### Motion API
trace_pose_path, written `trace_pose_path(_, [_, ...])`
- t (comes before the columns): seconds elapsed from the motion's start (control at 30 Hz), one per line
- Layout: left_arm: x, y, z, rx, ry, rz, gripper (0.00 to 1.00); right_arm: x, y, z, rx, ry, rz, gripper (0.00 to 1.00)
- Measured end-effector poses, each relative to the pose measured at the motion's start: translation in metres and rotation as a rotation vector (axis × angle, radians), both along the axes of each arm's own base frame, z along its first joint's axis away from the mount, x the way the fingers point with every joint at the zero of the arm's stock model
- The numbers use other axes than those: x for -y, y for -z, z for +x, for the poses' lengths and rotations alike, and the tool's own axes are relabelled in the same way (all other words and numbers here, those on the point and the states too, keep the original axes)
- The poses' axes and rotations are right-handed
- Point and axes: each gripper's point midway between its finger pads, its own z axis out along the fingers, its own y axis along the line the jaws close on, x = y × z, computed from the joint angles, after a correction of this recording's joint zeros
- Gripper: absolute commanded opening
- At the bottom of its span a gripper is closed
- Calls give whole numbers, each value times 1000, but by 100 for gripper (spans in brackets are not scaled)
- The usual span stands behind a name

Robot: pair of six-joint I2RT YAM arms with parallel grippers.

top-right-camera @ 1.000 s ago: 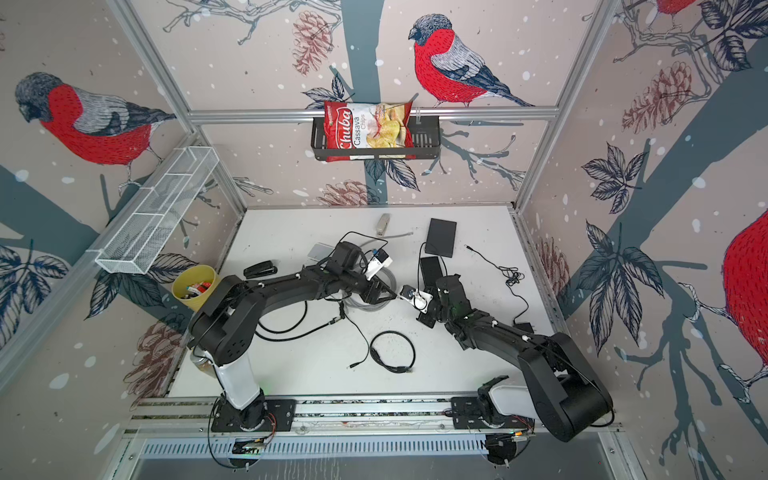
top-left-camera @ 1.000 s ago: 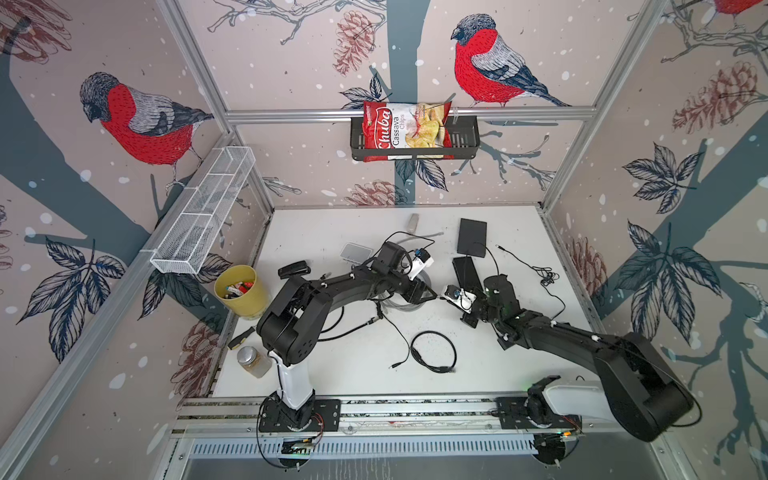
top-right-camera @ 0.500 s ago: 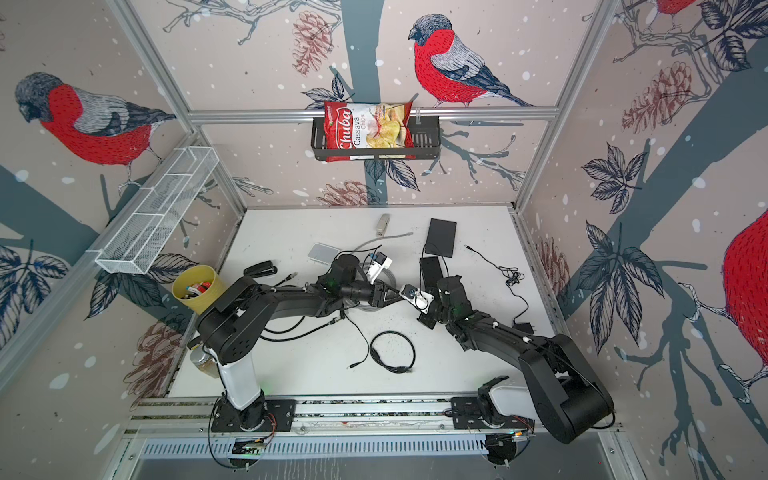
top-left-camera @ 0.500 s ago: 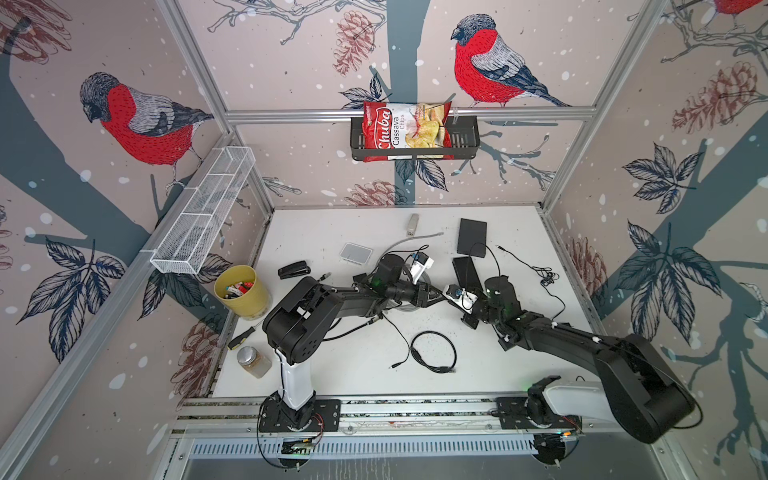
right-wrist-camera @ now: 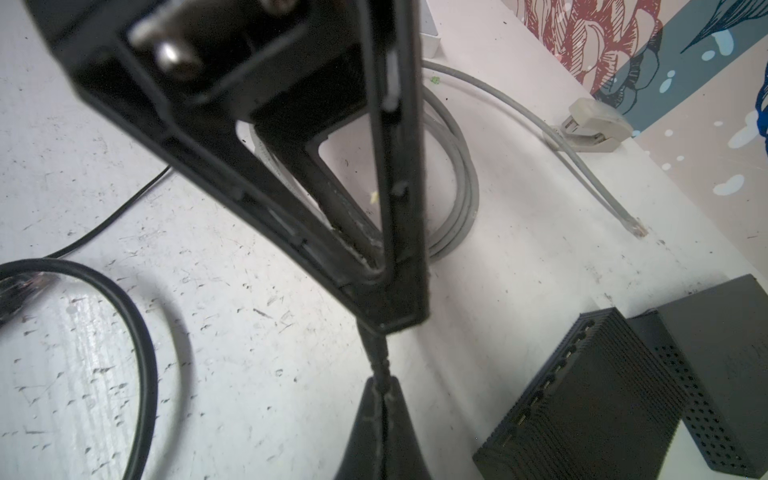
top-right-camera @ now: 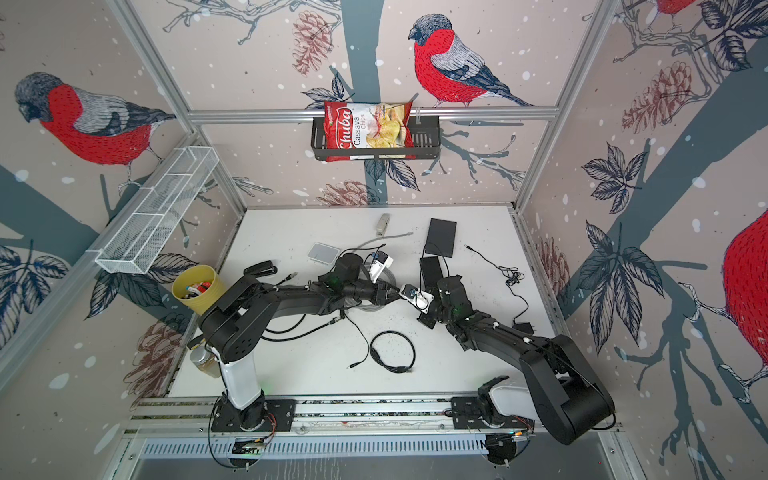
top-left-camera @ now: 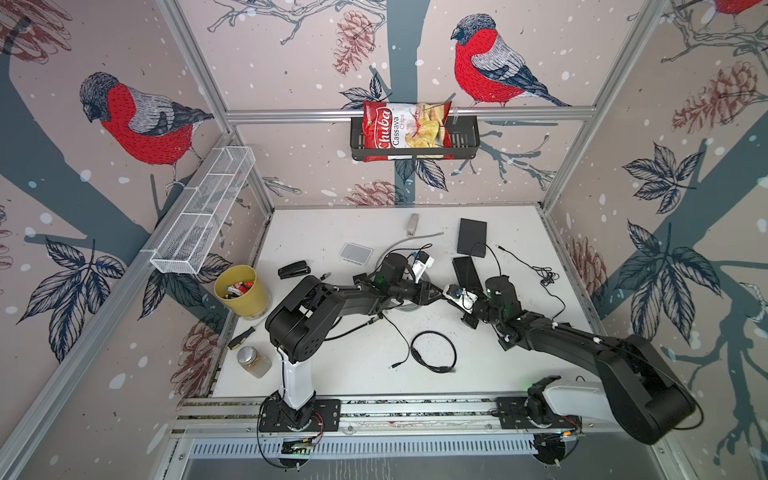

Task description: Insert the plug into the switch port

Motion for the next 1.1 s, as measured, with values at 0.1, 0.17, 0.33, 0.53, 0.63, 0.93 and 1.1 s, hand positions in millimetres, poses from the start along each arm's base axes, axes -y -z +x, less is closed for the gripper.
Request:
trace_pose_path(0.1, [5, 1, -2, 13, 14, 12, 26, 0, 0, 0, 0, 0, 0, 4])
trace_pose_path(0.17, [7, 1, -4, 22, 19, 18, 26, 0, 0, 0, 1, 0, 0, 4])
trace_pose_path(0.33, [5, 8, -6, 11, 12, 42, 25, 0, -1, 0, 2, 1, 2, 4])
trace_pose_path(0.53, [5, 8, -5, 27, 13, 46, 16, 0, -1, 0, 0, 3, 3, 4])
trace_pose_path(0.63, [5, 8, -7, 25, 23, 42, 10, 1, 0, 0, -1, 4, 1, 6])
trace_pose_path(0.93, [4, 7, -6, 33, 43, 54, 9, -1, -2, 0, 6, 1, 5, 19])
trace_pose_path(1.1, [8, 1, -5, 50, 84, 62, 9, -5, -7, 0, 20, -12, 7, 17])
